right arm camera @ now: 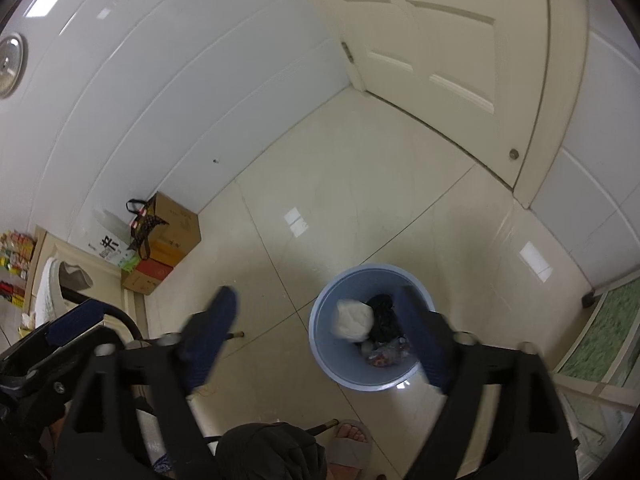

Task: Collect trash
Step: 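Open both tools over the blue bin to drop the items, then return both open tools to the table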

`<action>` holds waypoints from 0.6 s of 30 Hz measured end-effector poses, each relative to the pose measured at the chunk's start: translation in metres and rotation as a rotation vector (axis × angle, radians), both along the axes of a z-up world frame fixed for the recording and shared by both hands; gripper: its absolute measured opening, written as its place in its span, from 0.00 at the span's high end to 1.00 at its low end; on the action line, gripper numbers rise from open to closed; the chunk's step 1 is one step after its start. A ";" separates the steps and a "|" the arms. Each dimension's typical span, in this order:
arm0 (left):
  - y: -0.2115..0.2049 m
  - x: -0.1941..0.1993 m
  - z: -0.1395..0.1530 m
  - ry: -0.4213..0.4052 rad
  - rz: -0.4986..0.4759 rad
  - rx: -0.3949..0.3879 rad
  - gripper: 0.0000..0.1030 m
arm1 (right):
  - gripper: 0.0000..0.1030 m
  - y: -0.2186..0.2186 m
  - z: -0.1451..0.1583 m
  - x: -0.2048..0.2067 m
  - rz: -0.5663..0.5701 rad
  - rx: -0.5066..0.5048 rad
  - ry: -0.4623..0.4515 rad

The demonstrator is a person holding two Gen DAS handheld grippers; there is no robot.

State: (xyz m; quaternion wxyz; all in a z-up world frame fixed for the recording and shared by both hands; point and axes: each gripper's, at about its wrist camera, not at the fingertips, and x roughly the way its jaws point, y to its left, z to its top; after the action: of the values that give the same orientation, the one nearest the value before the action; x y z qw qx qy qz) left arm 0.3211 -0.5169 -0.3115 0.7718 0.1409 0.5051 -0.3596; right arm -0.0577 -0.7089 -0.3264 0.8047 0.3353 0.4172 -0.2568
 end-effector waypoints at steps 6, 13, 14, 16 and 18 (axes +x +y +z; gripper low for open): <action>0.010 -0.022 0.017 -0.063 0.015 -0.016 0.06 | 0.00 0.005 0.006 -0.006 -0.031 -0.021 0.015; 0.051 -0.046 0.047 -0.103 0.031 -0.060 0.03 | 0.00 0.022 0.030 -0.012 -0.038 -0.056 0.002; 0.061 -0.050 0.054 -0.110 0.034 -0.072 0.03 | 0.00 0.025 0.034 -0.012 -0.035 -0.062 -0.002; 0.075 -0.058 0.064 -0.124 0.042 -0.088 0.02 | 0.00 0.034 0.045 -0.013 -0.028 -0.076 -0.014; 0.091 -0.066 0.077 -0.142 0.049 -0.110 0.02 | 0.00 0.043 0.056 -0.014 -0.021 -0.089 -0.027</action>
State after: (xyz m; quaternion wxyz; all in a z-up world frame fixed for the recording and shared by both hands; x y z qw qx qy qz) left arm 0.2547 -0.4254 -0.2347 0.8207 0.1111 0.4322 -0.3567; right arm -0.0717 -0.6657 -0.2699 0.8217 0.3069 0.3908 -0.2790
